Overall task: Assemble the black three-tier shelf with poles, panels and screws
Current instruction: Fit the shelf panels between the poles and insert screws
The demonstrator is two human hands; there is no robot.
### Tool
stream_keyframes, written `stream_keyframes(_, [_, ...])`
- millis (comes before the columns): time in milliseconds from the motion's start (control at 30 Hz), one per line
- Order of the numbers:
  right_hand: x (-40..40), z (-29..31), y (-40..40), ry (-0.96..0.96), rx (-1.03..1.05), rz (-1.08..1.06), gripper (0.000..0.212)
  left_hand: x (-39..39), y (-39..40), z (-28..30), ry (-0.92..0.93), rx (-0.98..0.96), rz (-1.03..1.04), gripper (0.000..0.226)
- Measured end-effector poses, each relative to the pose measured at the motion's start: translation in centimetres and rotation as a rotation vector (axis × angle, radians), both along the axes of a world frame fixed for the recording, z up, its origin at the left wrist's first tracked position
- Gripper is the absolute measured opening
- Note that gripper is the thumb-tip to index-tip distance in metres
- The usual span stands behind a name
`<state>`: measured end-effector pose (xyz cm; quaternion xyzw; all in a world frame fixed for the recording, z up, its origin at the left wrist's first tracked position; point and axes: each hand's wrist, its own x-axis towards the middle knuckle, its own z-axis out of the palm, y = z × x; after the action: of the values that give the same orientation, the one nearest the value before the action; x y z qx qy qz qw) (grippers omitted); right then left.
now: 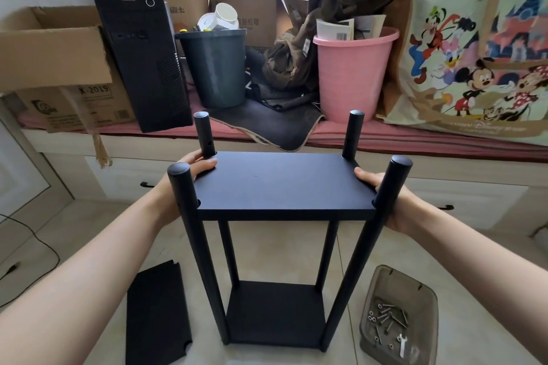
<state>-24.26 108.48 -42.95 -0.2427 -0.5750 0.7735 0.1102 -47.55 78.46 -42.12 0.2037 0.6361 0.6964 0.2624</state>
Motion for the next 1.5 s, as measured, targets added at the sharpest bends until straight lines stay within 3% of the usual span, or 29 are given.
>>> stream_keyframes(133, [0.5, -0.8, 0.5, -0.018, -0.003, 0.023, 0.031, 0.0, -0.3, -1.7, -0.028, 0.015, -0.035, 0.039])
stream_keyframes(300, [0.7, -0.9, 0.9, -0.072, 0.024, 0.073, 0.032, 0.3, 0.2, -2.4, 0.054, 0.033, 0.069, 0.035])
stream_keyframes(433, [0.9, -1.5, 1.0, -0.050, 0.002, 0.087, 0.027, 1.0, -0.1, -3.4, 0.060, 0.006, 0.030, 0.022])
stream_keyframes(567, [0.8, -2.8, 1.0, -0.052, -0.013, 0.069, 0.031, 1.5, -0.1, -4.0, 0.063, 0.056, 0.014, 0.037])
stream_keyframes(933, [0.9, -6.4, 0.6, -0.059, -0.045, 0.034, 0.049, 0.7, 0.1, -5.9, 0.095, 0.043, 0.029, 0.026])
stream_keyframes(1333, [0.9, -9.5, 0.3, -0.097, -0.064, -0.003, 0.064, 0.6, 0.2, -8.5, -0.013, 0.058, 0.058, 0.025])
stream_keyframes(1500, [0.9, -10.1, 0.2, -0.109, -0.081, -0.012, 0.057, 0.6, 0.3, -9.2, -0.019, 0.066, 0.104, 0.026])
